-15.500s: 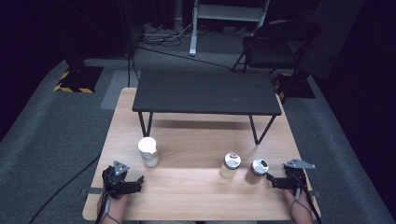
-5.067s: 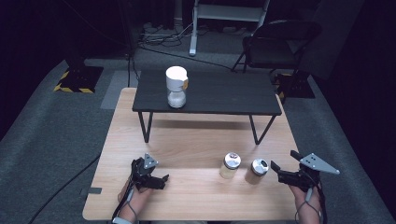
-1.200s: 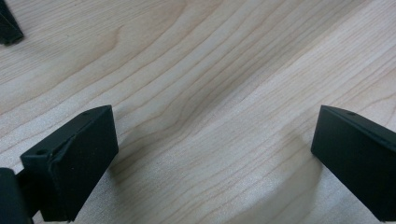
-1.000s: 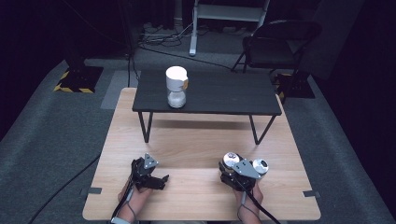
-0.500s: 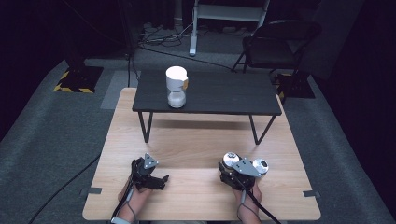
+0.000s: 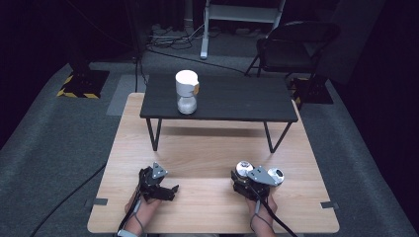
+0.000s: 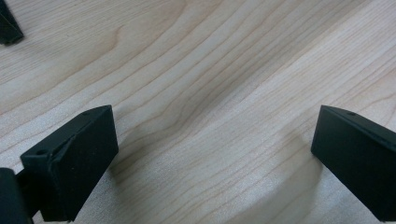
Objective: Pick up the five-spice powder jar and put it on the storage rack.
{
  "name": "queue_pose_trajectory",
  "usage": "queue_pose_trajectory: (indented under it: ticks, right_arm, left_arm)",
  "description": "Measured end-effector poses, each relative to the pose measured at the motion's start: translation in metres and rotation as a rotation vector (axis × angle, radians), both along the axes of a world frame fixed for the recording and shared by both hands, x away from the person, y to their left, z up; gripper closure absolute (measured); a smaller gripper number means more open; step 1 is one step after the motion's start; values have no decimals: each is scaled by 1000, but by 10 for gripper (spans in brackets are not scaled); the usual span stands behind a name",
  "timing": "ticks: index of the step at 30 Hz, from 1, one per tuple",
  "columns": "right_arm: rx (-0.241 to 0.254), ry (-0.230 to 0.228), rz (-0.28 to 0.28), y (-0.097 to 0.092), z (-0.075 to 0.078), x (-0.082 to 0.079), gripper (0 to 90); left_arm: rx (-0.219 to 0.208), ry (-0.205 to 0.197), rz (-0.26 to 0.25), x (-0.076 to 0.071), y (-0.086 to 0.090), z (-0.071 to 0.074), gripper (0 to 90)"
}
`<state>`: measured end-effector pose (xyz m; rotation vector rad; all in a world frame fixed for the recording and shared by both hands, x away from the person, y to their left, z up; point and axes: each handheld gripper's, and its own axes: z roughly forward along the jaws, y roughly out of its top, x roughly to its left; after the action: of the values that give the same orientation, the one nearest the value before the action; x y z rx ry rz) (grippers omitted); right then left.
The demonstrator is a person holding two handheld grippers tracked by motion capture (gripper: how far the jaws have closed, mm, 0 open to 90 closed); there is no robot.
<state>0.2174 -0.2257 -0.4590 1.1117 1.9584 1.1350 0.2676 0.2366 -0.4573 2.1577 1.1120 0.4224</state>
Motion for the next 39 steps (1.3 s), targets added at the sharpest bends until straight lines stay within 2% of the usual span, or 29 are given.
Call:
queue_pose_trajectory:
  ticks: [8,13,25,39]
  right_arm:
    - [7,1,10,-2,7,0,312]
    - [6,-16,28,-3,21,0,312]
    - [7,-81,56,-5,73,7,312]
    - [-8,-166,75,14,139,26,313]
  left_arm:
    - [0,0,0,0,0,0,5]
    - [1,0,0,0,0,0,5]
    - [1,-1,5,-1,-1,0,4]
    - [3,-2,7,-1,-1,0,3]
